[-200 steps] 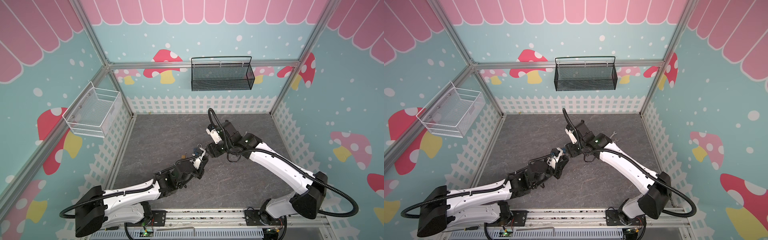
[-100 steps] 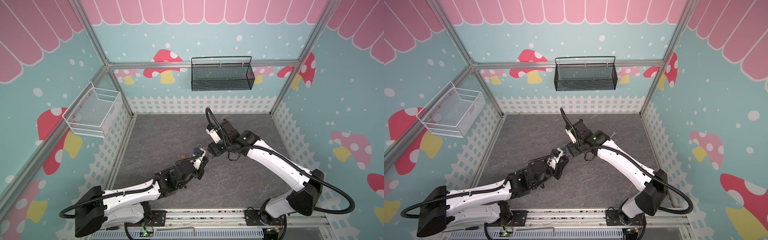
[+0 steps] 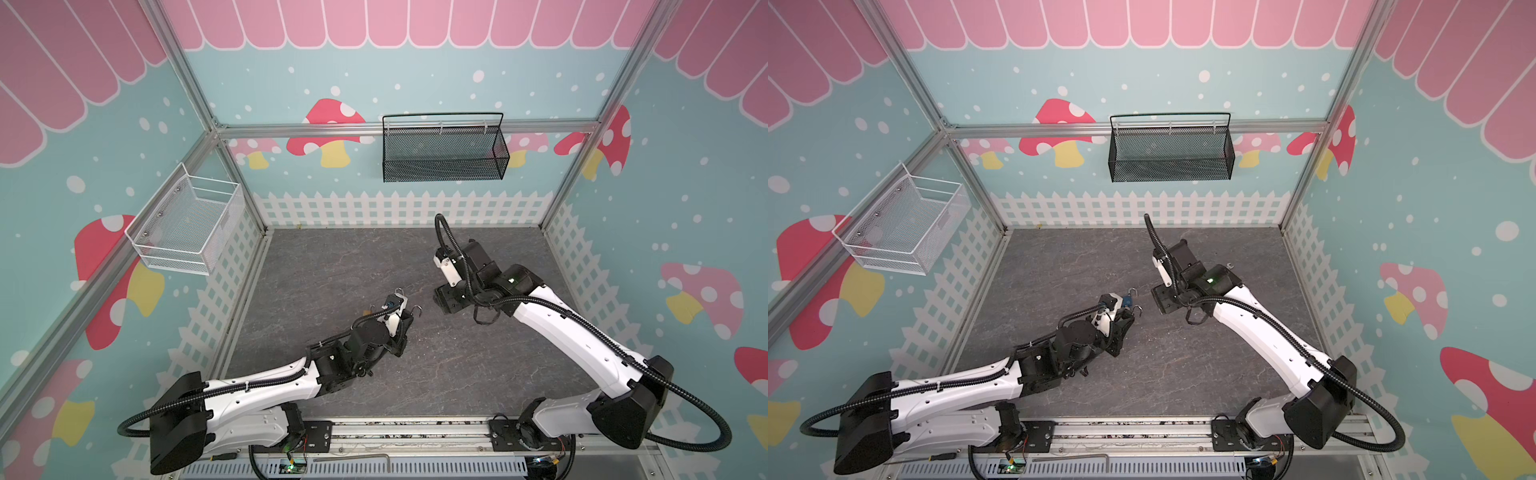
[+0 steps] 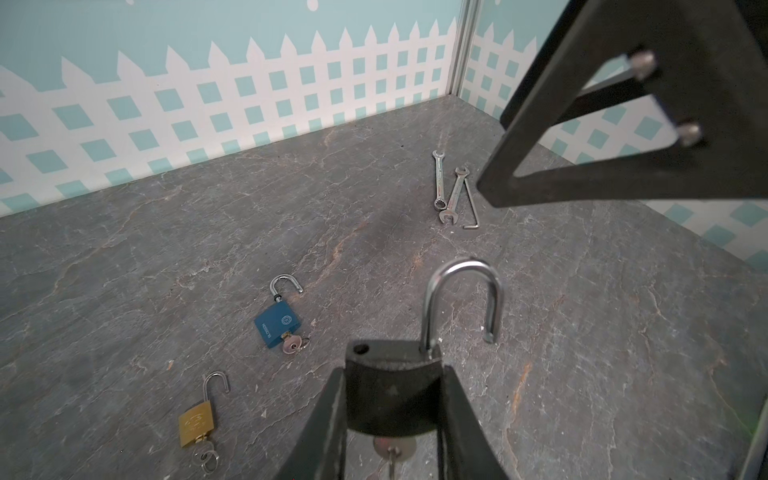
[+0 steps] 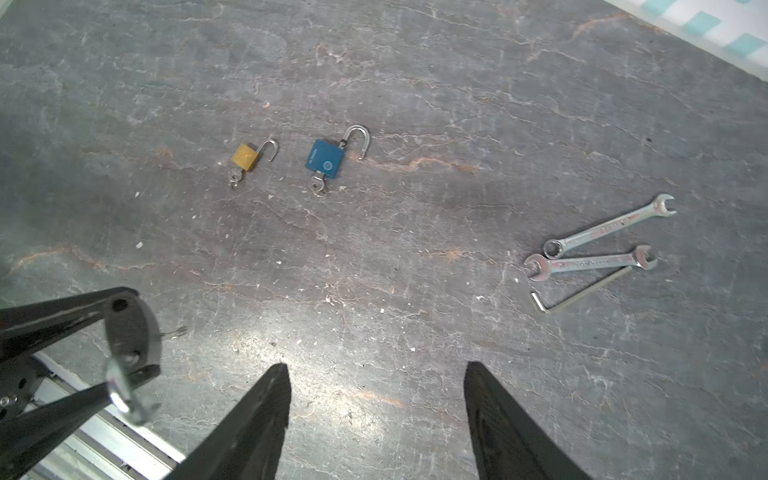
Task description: Unlock with the key
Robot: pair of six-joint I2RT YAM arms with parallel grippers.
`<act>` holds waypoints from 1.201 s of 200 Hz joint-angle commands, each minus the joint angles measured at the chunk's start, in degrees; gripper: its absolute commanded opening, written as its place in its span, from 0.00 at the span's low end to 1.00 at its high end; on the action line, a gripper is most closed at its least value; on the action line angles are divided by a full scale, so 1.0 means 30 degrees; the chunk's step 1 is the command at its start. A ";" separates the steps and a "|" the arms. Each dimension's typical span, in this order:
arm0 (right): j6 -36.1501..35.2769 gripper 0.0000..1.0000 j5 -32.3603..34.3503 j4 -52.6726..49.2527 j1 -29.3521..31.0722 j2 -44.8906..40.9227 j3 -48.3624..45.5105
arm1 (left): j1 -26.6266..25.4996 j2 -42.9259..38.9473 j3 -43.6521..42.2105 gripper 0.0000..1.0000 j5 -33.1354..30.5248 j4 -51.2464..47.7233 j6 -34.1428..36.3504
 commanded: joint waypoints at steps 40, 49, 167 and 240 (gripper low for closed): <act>0.1088 0.72 -0.2748 0.3989 -0.1996 -0.2176 -0.4563 | 0.0298 0.2639 0.4133 0.00 0.0035 -0.9713 -0.9433; 0.1453 0.72 -0.3012 0.4518 -0.2285 -0.2344 -0.5337 | 0.0301 0.3221 0.4557 0.00 0.0508 -1.0795 -1.0538; 0.4969 0.72 -0.7779 1.1397 -0.4494 -0.3726 -1.3428 | 0.0579 1.2603 1.0733 0.00 0.4422 -1.6096 -1.6257; 0.5197 0.72 -0.8367 1.1978 -0.5299 -0.3624 -1.4542 | 0.0851 1.3695 1.0854 0.00 0.4595 -1.6087 -1.6691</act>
